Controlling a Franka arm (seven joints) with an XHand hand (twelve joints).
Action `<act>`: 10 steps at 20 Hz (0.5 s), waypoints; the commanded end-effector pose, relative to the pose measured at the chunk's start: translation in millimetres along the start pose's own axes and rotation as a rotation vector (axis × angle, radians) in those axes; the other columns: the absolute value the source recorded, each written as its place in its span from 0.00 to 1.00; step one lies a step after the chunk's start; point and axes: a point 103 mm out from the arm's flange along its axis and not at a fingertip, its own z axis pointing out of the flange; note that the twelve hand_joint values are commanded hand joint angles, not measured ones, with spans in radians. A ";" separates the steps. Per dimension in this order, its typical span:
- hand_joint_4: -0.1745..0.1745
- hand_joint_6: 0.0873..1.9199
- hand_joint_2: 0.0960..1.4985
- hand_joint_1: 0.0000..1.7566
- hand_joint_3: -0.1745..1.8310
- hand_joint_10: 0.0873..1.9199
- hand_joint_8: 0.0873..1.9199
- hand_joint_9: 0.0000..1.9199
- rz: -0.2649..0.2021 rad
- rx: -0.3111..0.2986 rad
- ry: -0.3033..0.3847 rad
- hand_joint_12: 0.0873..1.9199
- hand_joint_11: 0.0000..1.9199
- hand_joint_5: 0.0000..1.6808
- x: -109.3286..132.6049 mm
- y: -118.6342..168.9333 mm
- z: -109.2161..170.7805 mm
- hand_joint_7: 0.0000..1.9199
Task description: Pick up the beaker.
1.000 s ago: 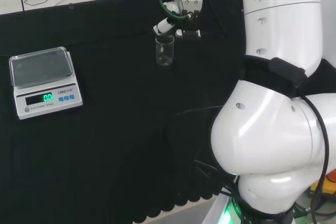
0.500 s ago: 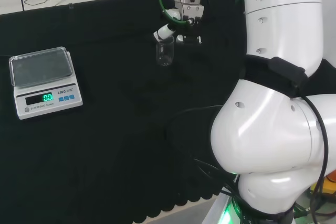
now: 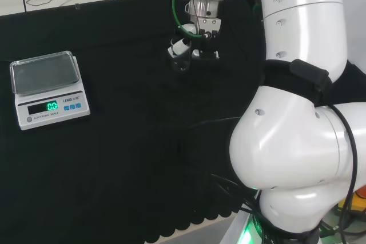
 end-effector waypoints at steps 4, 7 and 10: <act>0.61 0.04 0.41 0.53 0.27 0.40 0.38 0.25 0.031 -0.026 -0.038 0.72 0.19 0.23 0.0 -1.4 6.3 0.14; 0.53 0.51 0.36 0.63 0.46 0.41 0.51 0.39 0.030 -0.052 -0.045 0.64 0.40 0.26 0.7 -1.6 5.5 0.24; 0.37 0.69 0.36 0.67 0.53 0.49 0.63 0.45 0.025 -0.051 -0.058 0.56 0.53 0.29 2.1 -0.3 5.3 0.29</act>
